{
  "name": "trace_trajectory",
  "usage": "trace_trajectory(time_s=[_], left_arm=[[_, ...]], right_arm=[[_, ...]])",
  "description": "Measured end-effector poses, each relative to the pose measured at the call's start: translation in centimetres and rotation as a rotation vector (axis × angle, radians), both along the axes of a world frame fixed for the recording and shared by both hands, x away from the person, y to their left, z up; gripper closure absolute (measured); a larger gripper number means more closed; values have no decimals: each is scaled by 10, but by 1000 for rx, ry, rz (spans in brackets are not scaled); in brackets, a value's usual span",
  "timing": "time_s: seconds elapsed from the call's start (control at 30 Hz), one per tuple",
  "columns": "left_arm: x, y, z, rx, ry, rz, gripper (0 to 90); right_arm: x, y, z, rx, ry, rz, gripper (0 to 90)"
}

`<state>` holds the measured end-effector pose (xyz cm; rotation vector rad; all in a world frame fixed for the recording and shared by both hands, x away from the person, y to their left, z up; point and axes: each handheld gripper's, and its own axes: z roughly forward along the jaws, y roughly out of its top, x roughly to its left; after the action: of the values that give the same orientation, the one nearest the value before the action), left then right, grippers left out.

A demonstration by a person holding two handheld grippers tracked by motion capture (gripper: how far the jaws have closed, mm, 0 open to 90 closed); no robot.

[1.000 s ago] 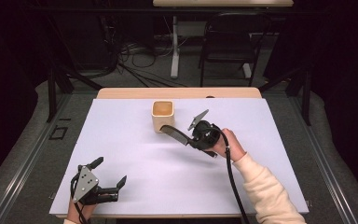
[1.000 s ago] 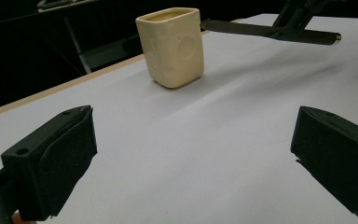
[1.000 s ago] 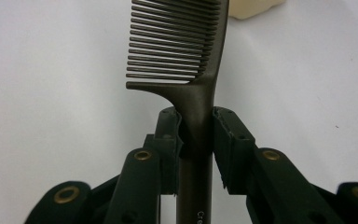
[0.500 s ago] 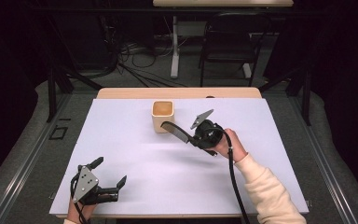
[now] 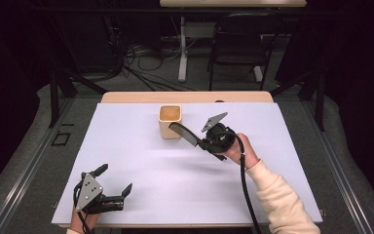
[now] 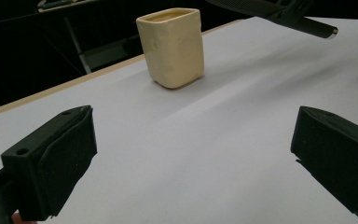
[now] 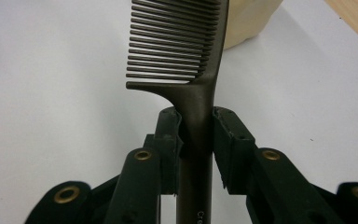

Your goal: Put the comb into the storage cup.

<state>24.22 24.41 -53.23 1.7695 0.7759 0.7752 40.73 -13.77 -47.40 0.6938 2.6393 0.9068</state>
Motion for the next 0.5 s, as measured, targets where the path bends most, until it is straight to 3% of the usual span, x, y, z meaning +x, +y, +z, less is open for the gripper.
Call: trace_trajectory(time_s=[0.5], left_arm=[[0,0,0,1,3,-1,2]], right_arm=[[2,-5,4,50,-33,-28,718]])
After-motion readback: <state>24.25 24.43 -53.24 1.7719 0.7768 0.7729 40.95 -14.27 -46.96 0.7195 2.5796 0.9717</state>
